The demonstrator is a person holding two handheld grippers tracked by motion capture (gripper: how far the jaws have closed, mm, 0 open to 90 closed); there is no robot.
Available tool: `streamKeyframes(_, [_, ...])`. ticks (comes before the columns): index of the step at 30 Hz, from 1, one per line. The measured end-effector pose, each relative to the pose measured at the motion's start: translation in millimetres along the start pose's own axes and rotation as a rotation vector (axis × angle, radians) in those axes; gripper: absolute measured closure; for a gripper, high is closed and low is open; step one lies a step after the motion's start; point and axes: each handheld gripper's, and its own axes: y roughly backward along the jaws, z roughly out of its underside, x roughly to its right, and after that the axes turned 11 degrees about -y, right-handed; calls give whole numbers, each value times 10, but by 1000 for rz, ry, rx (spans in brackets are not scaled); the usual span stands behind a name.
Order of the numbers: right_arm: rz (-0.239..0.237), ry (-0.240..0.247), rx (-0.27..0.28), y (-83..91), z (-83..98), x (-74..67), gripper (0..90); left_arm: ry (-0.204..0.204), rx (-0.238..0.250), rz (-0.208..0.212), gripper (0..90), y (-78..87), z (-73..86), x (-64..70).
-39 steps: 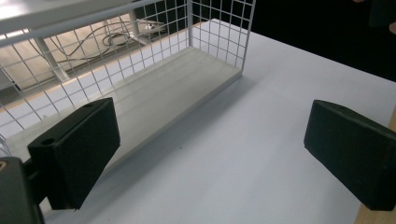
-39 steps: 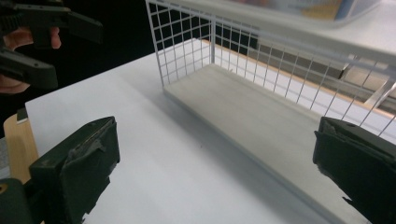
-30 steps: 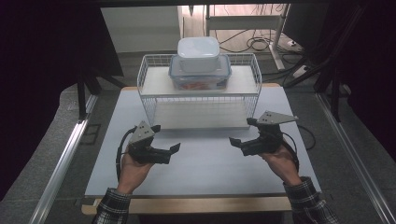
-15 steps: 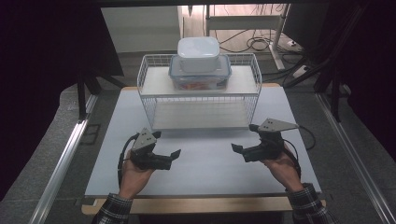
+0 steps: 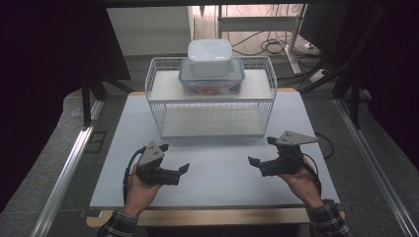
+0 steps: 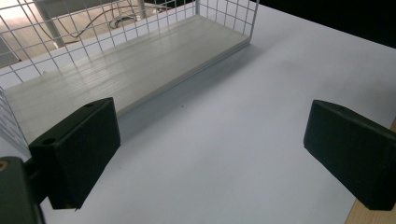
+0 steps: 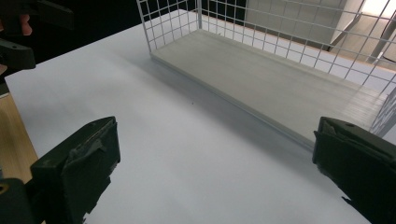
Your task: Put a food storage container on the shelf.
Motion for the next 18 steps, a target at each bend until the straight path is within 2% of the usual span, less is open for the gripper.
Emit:
streamKeyframes(5, [2, -16, -6, 9, 61, 31, 0, 2, -6, -1, 35, 2, 45, 5])
streamKeyframes(18, [21, -23, -26, 21, 223, 114, 0, 15, -30, -15, 35, 15, 203, 1])
